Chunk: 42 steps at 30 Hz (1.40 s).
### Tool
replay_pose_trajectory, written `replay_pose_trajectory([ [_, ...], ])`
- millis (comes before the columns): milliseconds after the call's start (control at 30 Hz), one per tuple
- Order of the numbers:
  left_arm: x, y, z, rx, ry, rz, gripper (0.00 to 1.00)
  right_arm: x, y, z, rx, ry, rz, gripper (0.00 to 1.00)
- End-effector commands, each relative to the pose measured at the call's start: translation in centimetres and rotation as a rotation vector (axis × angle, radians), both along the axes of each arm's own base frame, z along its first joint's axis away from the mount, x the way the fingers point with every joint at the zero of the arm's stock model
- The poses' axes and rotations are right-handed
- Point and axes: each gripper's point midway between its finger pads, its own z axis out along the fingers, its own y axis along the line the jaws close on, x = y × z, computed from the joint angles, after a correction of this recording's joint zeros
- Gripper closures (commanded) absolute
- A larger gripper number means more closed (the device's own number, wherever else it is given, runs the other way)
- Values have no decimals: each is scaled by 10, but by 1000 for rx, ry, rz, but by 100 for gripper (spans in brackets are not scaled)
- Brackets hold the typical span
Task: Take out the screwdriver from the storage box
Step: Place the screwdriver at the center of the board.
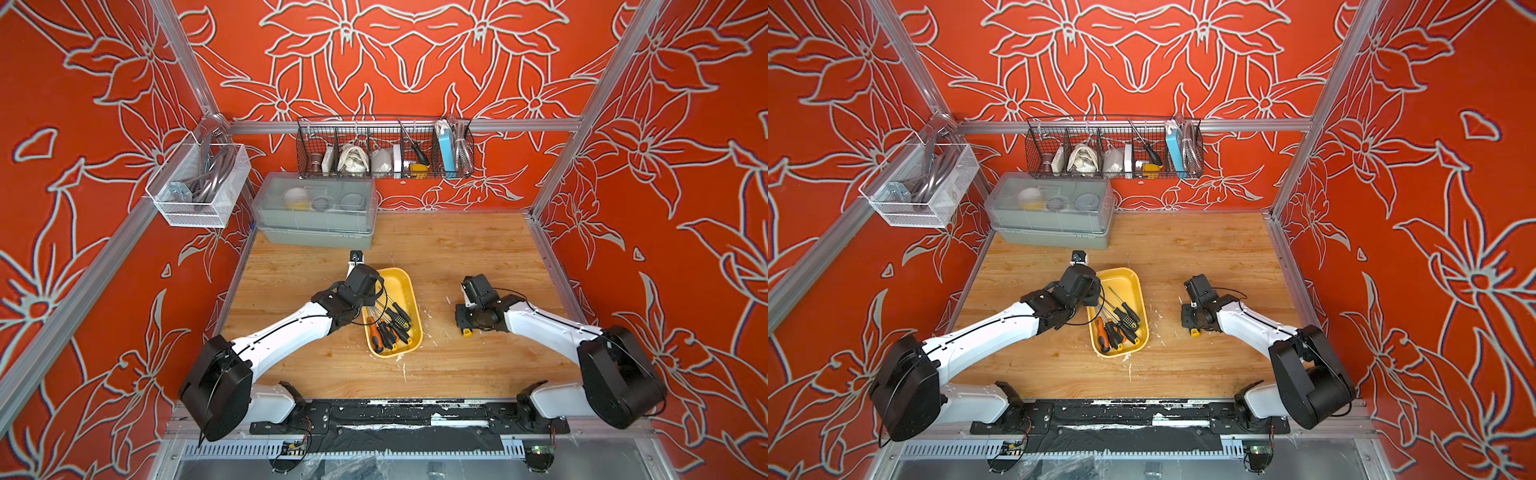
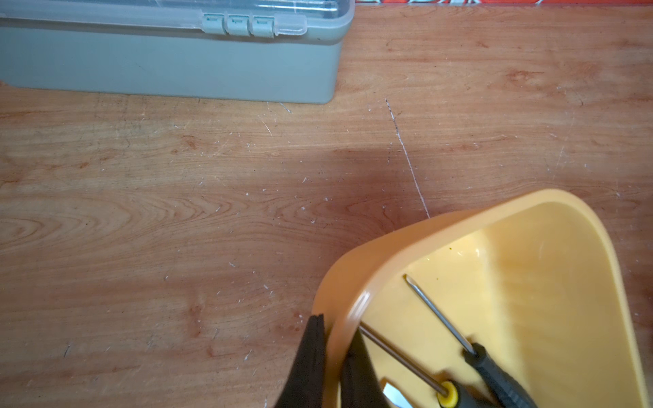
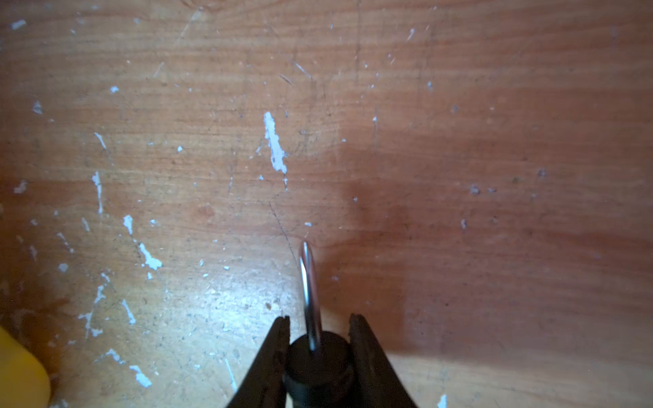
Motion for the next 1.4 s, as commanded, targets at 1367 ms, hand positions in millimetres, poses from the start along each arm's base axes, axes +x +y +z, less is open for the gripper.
replay_pose_trajectory([
  [1367,7,1,17,-34,-64,15,100,11,-1,-13,-22,71,8,70],
])
